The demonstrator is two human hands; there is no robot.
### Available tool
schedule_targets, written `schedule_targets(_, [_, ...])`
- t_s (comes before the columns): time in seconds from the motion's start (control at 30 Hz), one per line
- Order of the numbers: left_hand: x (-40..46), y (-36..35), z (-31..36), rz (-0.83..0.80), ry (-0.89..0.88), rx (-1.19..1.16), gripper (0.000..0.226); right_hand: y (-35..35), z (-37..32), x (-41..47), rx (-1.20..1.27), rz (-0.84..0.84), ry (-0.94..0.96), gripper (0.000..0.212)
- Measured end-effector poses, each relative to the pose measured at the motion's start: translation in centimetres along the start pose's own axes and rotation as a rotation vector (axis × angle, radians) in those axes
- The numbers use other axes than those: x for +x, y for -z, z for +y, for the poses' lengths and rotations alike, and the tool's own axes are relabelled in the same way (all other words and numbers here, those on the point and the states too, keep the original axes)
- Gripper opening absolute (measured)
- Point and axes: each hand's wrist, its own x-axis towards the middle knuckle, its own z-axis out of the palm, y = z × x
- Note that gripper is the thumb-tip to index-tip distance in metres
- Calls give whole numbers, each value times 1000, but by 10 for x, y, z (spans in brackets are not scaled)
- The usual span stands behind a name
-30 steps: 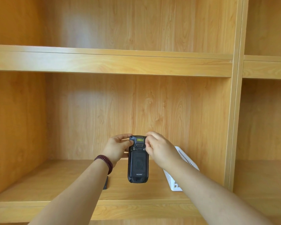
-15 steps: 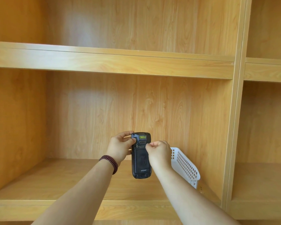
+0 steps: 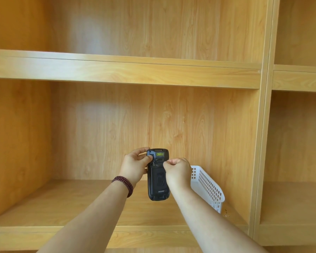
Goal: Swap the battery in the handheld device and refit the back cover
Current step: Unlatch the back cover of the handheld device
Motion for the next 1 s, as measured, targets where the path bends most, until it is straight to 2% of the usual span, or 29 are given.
schedule_targets(0.13, [-1, -2, 0, 2, -10, 1, 26, -1, -1, 1, 7, 18, -35, 31])
schedule_targets(0.27, [-2, -2, 1, -4, -14, 5, 26, 1, -2, 0, -37, 15, -6, 22])
schedule_targets(0.37, [-3, -2, 1, -16, -13, 14, 25, 3, 0, 0, -96, -8, 62, 14])
schedule_targets(0.6, [-4, 3, 0, -4, -5, 12, 25, 11, 5, -3, -274, -83, 306, 15])
schedule_targets(0.73, [-4, 6, 1, 0, 9, -4, 25, 18, 12, -5, -252, -140, 371, 3])
schedule_targets(0.87, [-2, 5, 2, -4, 20, -2, 26, 21, 20, -8, -318, -208, 417, 24])
schedule_targets(1.0, [-1, 3, 1, -12, 19, 17, 27, 25, 19, -17, -557, -198, 630, 39])
